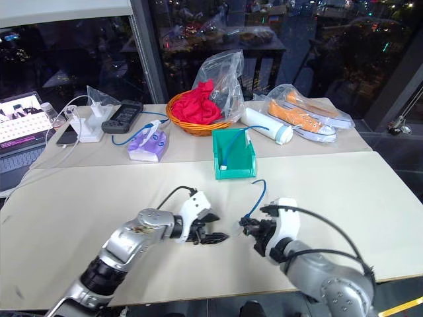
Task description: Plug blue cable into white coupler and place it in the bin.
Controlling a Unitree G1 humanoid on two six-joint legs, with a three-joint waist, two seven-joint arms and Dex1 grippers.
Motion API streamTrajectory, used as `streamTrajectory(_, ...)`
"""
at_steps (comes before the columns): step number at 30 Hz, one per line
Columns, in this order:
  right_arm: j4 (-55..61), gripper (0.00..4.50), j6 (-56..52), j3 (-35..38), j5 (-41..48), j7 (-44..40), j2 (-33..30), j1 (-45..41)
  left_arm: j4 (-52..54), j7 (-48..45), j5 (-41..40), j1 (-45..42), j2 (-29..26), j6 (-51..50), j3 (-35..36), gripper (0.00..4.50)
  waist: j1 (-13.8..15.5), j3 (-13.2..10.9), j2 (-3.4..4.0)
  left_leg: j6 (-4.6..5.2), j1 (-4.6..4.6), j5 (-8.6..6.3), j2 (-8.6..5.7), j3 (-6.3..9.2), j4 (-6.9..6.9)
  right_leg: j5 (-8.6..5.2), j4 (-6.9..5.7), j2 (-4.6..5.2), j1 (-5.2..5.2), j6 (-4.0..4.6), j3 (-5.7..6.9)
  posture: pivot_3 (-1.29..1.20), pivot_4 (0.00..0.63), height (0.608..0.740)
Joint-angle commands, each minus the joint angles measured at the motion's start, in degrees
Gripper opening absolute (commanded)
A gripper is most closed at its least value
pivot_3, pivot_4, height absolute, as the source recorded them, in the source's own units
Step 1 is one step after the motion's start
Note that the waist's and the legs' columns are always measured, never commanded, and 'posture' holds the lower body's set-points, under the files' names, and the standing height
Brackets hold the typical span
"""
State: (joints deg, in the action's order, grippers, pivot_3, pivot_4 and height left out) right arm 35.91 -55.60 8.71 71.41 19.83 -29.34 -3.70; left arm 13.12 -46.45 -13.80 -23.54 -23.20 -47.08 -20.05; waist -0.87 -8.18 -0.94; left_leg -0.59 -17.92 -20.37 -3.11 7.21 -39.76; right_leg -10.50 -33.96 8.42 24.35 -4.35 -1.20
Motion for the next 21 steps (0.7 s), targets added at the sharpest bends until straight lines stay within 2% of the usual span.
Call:
streamTrajectory(1, -3.11, 0.0, 1.23, 5.05, 3.27, -1.15, -3.36, -9.81, 2.34, -1.87, -2.64, 1.88, -1.12, 4.1, 3.16, 3.65, 0.08, -0.16, 0.17, 0.0, -0.07, 0.0, -0.01, -0.04, -0.01, 0.0, 0.0, 0.0, 0.06, 0.0, -0.02, 0.0, 0.15, 0.74)
streamTrajectory(5, -16.45, 0.0, 2.4, 1.5, -5.2, -9.07, -5.6, -27.62, -0.78, 3.52, -1.75, 2.15, 1.06, 7.53, 7.46, 3.65, -0.32, -0.66, 0.35, -0.05, -0.24, 0.03, -0.01, -0.07, -0.1, 0.05, 0.02, 0.0, 0.16, 0.0, -0.01, 0.0, 0.15, 0.74)
streamTrajectory(8, -29.79, 0.0, 7.34, -6.63, -18.77, -19.26, -6.49, -37.42, -1.59, 7.31, -1.13, 1.81, 3.94, 10.08, 8.75, 3.65, 0.03, -0.67, 0.36, -0.09, -0.25, 0.05, 0.05, 0.06, -0.05, 0.07, 0.09, 0.0, 0.12, 0.03, 0.19, 0.0, 0.15, 0.74)
streamTrajectory(9, -33.43, 0.0, 9.02, -8.38, -22.06, -22.01, -6.31, -39.68, -1.68, 8.32, -0.83, 1.77, 4.53, 10.62, 8.92, 3.65, 0.04, -0.67, 0.36, -0.39, -0.28, 0.22, 0.04, 0.03, -0.05, 0.07, 0.09, 0.0, 0.15, 0.03, 0.19, 0.0, 0.15, 0.74)
streamTrajectory(11, -46.48, 0.0, 16.0, -12.36, -30.79, -27.99, -4.25, -46.5, -0.99, 10.01, -1.19, 2.12, 6.26, 11.85, 9.82, 3.65, 0.1, -0.68, 0.35, -0.45, -0.45, 0.25, 0.03, 0.04, -0.07, 0.13, 0.06, 0.02, 0.14, -0.04, 0.22, 0.0, 0.15, 0.74)
streamTrajectory(15, -66.11, 0.0, 24.16, -16.07, -41.1, -35.86, 0.15, -54.73, -0.26, 13.99, 1.54, 3.03, 6.98, 14.35, 9.95, 3.65, -0.49, -0.68, 0.35, -0.44, -0.77, 0.24, -0.1, -0.14, -0.06, 0.25, 0.34, 0.18, 0.54, -0.2, 0.12, 0.0, 0.15, 0.74)
streamTrajectory(17, -70.66, 0.98, 26.55, -15.88, -44.06, -38.2, 1.43, -56.29, 0.23, 15.12, 1.82, 3.66, 7.3, 14.83, 10.33, 3.77, -0.85, -0.67, 0.36, -0.47, -1.06, 0.25, -0.09, -0.11, -0.09, 0.26, 0.3, 0.18, 0.93, -0.19, 0.16, 0.0, 0.15, 0.74)
streamTrajectory(18, -72.06, 1.19, 27.38, -15.21, -44.79, -39.25, 2.15, -56.85, 0.57, 15.93, 2.05, 4.03, 7.4, 15.07, 10.68, 3.77, -0.9, -0.67, 0.36, -0.49, -1.2, 0.26, -0.07, -0.11, -0.08, 0.26, 0.29, 0.18, 1.06, -0.19, 0.19, 0.0, 0.15, 0.74)
streamTrajectory(21, -69.52, 2.24, 26.17, -12.18, -44.76, -40.99, 2.67, -56.88, 1.33, 17.57, 2.52, 4.9, 7.38, 16.43, 12.02, 3.77, -1.39, -0.67, 0.36, -0.5, -1.49, 0.26, -0.19, -0.17, -0.12, 0.27, 0.17, 0.36, 1.58, -0.19, 0.32, 0.0, 0.15, 0.74)
